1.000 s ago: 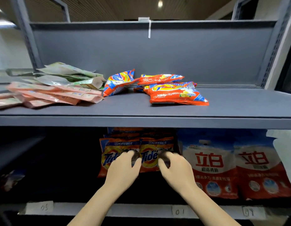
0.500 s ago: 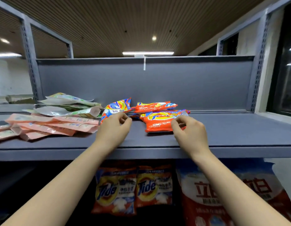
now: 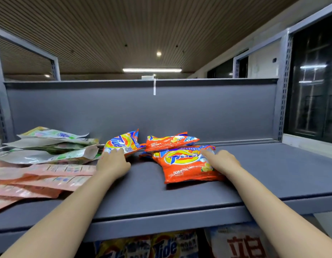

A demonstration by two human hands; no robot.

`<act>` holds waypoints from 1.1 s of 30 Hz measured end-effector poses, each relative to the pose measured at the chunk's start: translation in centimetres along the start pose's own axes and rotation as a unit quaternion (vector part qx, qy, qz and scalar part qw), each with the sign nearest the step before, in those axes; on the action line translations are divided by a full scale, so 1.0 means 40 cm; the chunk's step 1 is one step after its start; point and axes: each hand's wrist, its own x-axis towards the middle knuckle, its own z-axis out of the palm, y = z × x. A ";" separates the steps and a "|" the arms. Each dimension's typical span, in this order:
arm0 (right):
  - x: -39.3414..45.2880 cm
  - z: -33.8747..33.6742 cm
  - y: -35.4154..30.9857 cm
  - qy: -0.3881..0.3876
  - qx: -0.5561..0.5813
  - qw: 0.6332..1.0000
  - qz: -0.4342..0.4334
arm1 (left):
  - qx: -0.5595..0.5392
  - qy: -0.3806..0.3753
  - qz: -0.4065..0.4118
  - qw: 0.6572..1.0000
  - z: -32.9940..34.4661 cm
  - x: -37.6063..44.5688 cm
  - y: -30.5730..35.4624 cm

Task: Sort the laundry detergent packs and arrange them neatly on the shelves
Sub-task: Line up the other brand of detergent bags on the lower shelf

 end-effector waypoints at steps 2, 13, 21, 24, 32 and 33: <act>0.007 -0.001 -0.007 -0.026 0.045 0.998 0.023 | 0.002 0.004 -0.008 1.000 0.010 0.018 0.004; -0.028 -0.017 0.001 -0.013 0.326 0.945 -0.038 | 0.031 0.086 0.015 0.996 -0.028 -0.026 0.073; -0.117 -0.012 0.024 0.137 0.345 0.913 -0.169 | 0.077 0.184 0.106 0.974 -0.091 -0.188 0.198; -0.147 -0.009 0.031 0.198 0.341 0.900 -0.188 | 0.059 0.201 0.152 0.966 -0.094 -0.238 0.239; -0.157 -0.022 0.048 0.218 0.349 0.897 -0.162 | -0.216 0.055 0.010 0.975 -0.104 -0.127 0.112; -0.159 -0.023 0.047 0.212 0.354 0.897 -0.161 | -0.231 0.016 -0.032 0.972 -0.092 -0.110 0.085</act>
